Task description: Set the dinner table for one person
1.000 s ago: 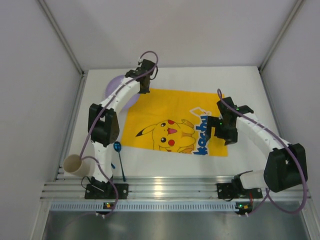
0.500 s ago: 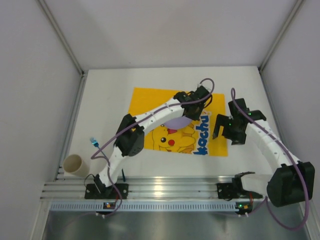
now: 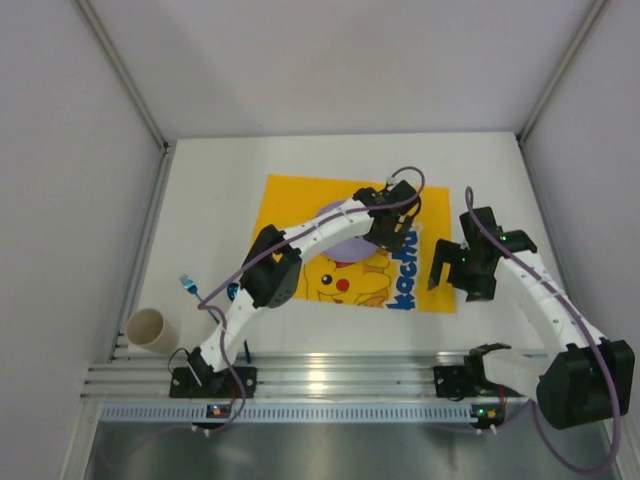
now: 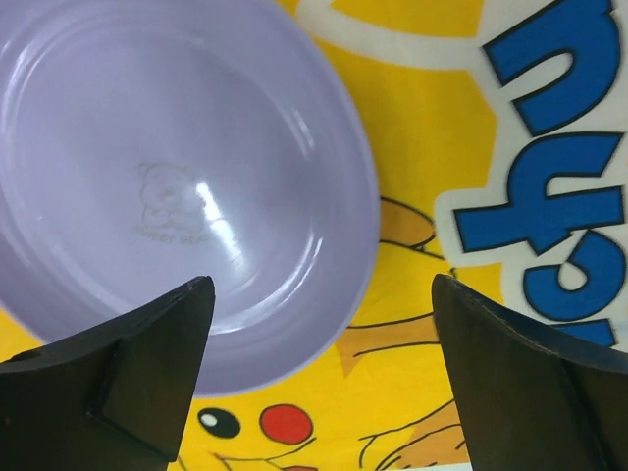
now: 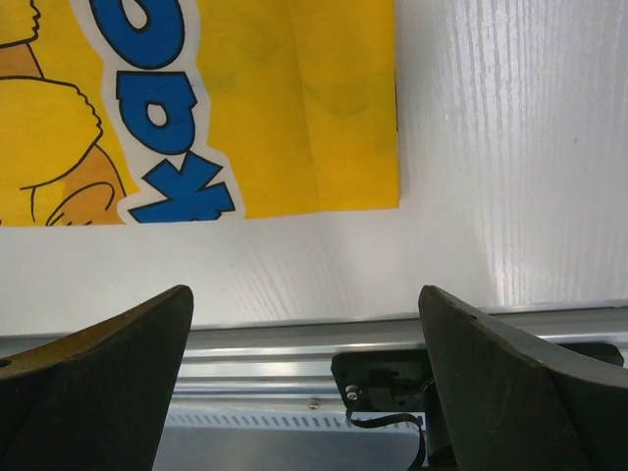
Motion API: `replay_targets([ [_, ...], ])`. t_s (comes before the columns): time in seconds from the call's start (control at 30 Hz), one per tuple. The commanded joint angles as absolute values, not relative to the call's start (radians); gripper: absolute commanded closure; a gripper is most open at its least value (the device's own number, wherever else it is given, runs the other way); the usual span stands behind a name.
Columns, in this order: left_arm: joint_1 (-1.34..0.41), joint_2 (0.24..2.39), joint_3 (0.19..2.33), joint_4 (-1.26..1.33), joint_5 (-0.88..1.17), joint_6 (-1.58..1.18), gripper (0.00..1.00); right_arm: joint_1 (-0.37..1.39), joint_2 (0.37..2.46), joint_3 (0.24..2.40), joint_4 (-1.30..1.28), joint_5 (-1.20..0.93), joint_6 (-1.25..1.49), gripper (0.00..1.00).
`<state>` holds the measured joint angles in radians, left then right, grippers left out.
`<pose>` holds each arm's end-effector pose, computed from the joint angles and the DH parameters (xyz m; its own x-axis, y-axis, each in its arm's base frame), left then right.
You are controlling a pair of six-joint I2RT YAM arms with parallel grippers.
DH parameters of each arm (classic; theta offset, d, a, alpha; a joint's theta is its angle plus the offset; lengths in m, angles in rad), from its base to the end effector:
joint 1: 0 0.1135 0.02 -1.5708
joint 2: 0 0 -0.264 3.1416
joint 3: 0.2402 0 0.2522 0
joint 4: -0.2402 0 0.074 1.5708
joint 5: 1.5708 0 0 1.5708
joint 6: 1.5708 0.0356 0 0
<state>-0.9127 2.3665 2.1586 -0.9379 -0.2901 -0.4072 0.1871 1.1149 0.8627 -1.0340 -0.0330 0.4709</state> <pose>0.3171 -0.3935 0.2079 -0.7833 0.3928 -0.4818 0.4092 0.9093 0.0760 0.1832 0.0359 0.2423 -0.9289 0.2857 -0.2358 0.2541 0.9546 0.1556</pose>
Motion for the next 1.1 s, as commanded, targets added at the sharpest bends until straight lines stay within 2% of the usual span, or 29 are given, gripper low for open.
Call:
replay_targets([
  [0.0,-0.916,2.222,2.122,-0.983,-0.369,-0.434,0.02,0.175,1.117,0.862,-1.025,-0.044,0.457,0.0],
  [0.07,-0.905,2.174,2.091,-0.995,-0.414,-0.442,0.02,0.176,1.124,0.865,-1.026,-0.046,0.456,0.0],
  [0.13,-0.847,2.071,1.967,-0.961,-0.428,-0.463,0.02,0.176,1.131,0.868,-1.025,-0.049,0.457,0.0],
  [0.23,-0.682,1.918,1.716,-0.806,-0.32,-0.485,0.02,0.175,1.134,0.868,-1.02,-0.057,0.456,0.0],
  [0.37,-0.479,1.851,1.492,-0.638,-0.174,-0.476,0.02,0.175,1.146,0.88,-1.005,-0.1,0.448,0.0],
  [0.43,-0.408,1.88,1.476,-0.568,-0.08,-0.459,0.02,0.175,1.154,0.891,-1.002,-0.115,0.443,0.0],
  [0.6,-0.368,2.103,1.63,-0.644,-0.091,-0.462,0.02,0.176,1.167,0.908,-0.999,-0.138,0.443,0.0],
  [0.73,-0.367,2.172,1.68,-0.658,-0.103,-0.485,0.02,0.173,1.161,0.913,-1.005,-0.137,0.437,0.0],
  [0.93,-0.362,2.132,1.556,-0.637,-0.136,-0.517,0.03,0.175,1.137,0.888,-1.008,-0.118,0.431,0.0],
  [1.07,-0.359,2.05,1.357,-0.604,-0.161,-0.572,0.04,0.175,1.137,0.879,-0.999,-0.118,0.434,0.0],
])
